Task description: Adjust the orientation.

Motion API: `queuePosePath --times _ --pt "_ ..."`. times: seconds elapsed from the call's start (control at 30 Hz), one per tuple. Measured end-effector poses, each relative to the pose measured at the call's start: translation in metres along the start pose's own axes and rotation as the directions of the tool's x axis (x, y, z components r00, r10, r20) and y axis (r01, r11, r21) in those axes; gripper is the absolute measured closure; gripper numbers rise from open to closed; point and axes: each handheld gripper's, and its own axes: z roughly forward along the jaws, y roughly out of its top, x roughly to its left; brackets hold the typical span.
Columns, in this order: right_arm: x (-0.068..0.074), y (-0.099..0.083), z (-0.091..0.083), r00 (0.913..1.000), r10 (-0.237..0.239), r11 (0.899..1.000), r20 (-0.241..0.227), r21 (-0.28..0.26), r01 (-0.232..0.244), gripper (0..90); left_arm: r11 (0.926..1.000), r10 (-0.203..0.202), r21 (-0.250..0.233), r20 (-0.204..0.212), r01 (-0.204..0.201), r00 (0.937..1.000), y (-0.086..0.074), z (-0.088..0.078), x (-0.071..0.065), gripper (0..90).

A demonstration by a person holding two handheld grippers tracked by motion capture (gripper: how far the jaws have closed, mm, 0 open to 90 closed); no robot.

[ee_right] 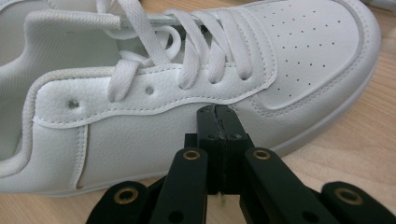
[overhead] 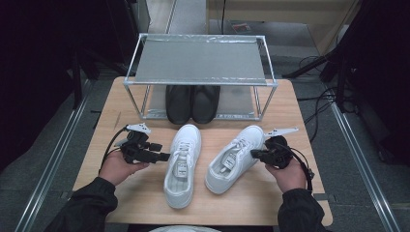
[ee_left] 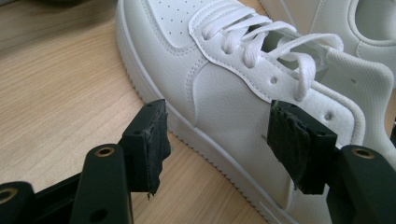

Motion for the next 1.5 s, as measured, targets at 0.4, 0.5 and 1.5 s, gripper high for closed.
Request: queuePosePath --times 0.4,0.5,1.5 --pt "-0.001 0.015 0.011 0.9991 -0.039 0.999 -0.016 0.001 0.039 90.0 0.9998 -0.018 -0.006 -0.025 0.018 0.9995 -0.010 -0.007 0.001 38.1" --pt "-0.001 0.018 0.014 0.9990 -0.040 0.999 -0.023 0.003 0.040 90.0 0.9999 -0.012 -0.012 -0.023 0.012 0.9997 -0.011 -0.008 0.000 38.4" --pt "0.010 0.040 0.037 0.9857 -0.126 0.992 -0.112 0.005 0.127 90.0 0.9998 -0.006 -0.018 -0.036 0.005 0.9993 -0.019 -0.010 -0.004 39.5"
